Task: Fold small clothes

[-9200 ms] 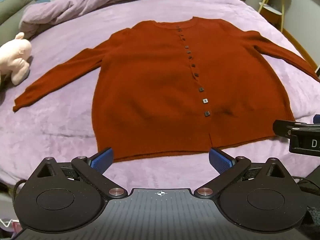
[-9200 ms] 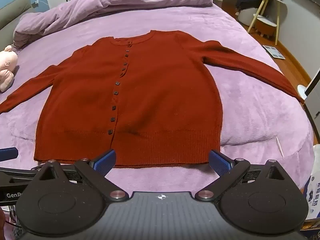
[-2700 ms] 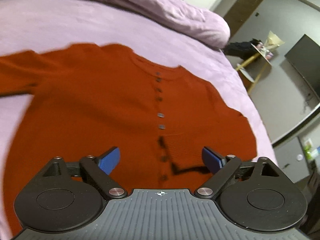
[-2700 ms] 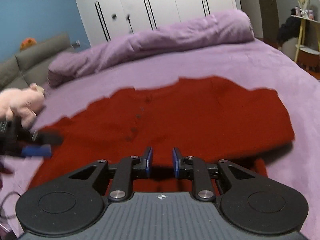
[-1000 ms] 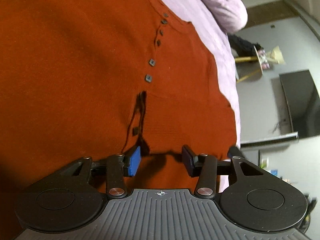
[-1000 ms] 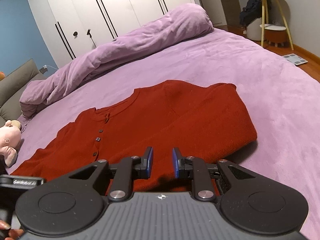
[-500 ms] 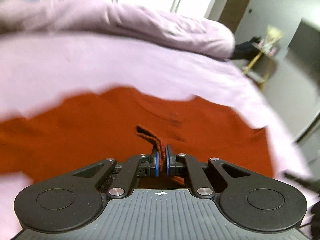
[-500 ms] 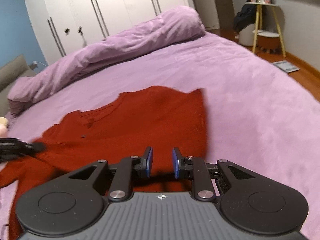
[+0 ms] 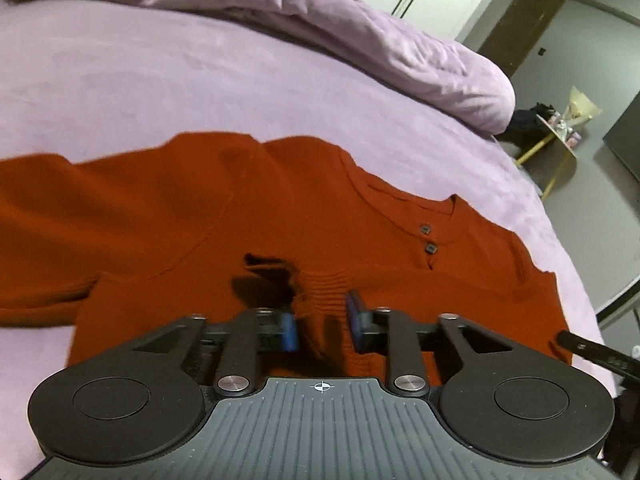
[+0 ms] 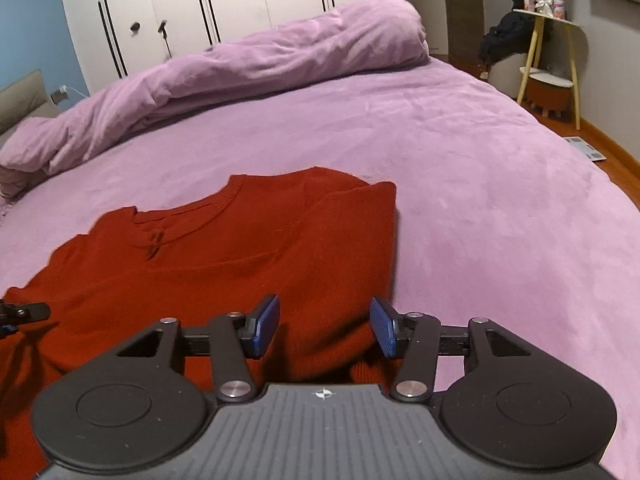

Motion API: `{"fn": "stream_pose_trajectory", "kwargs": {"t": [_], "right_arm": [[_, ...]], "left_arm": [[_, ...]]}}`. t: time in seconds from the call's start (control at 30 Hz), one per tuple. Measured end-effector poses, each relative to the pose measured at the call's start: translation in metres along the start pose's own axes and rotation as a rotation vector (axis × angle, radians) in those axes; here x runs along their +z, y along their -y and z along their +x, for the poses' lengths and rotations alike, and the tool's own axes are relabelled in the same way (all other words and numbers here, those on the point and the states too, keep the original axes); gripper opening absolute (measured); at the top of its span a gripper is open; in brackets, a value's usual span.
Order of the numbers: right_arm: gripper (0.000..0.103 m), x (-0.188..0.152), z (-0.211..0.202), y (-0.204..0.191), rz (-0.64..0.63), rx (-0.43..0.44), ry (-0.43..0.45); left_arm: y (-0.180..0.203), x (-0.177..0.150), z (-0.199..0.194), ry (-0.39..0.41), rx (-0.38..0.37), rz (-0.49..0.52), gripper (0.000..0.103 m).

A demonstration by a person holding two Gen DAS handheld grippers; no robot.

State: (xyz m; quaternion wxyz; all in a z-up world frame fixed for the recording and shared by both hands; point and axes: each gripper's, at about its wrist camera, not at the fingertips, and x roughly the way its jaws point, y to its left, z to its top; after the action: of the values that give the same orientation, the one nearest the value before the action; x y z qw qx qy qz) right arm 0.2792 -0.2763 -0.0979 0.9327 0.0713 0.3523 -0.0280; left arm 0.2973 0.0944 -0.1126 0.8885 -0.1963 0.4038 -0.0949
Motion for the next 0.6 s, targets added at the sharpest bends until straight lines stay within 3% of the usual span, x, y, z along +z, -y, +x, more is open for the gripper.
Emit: {"fn": "stream_pose_trajectory", "kwargs": {"t": [0.13, 0.2, 0.27, 0.37, 0.43, 0.5, 0.53, 0.6], "right_arm": [[0.046, 0.007, 0.021, -0.005, -0.039, -0.047, -0.022], [0.012, 0.008, 0.029, -0.006, -0.046, -0.069, -0.026], [0.008, 0.008, 0.032, -0.006, -0.064, -0.084, -0.014], [0.007, 0.007, 0.019, -0.008, -0.084, -0.111, 0.11], [0.0, 0.005, 0.009, -0.009, -0.061, -0.144, 0.207], [0.0, 0.002, 0.007, -0.005, -0.014, -0.199, 0.268], [0.0, 0.001, 0.013, -0.002, 0.001, -0.208, 0.235], [0.0, 0.001, 0.025, 0.004, 0.035, -0.119, 0.101]], "left_arm": [[0.005, 0.002, -0.007, 0.044, -0.004, 0.076, 0.009], [0.014, 0.007, -0.014, 0.108, 0.002, 0.152, 0.008], [0.023, 0.014, -0.021, 0.173, 0.027, 0.213, 0.008], [0.037, 0.019, -0.031, 0.289, 0.07, 0.307, 0.008], [0.04, 0.02, -0.032, 0.343, 0.11, 0.324, 0.008], [0.033, 0.022, -0.021, 0.308, 0.149, 0.28, 0.009], [0.028, 0.023, -0.014, 0.255, 0.15, 0.251, 0.009], [0.02, 0.018, -0.003, 0.163, 0.151, 0.223, 0.009]]}}
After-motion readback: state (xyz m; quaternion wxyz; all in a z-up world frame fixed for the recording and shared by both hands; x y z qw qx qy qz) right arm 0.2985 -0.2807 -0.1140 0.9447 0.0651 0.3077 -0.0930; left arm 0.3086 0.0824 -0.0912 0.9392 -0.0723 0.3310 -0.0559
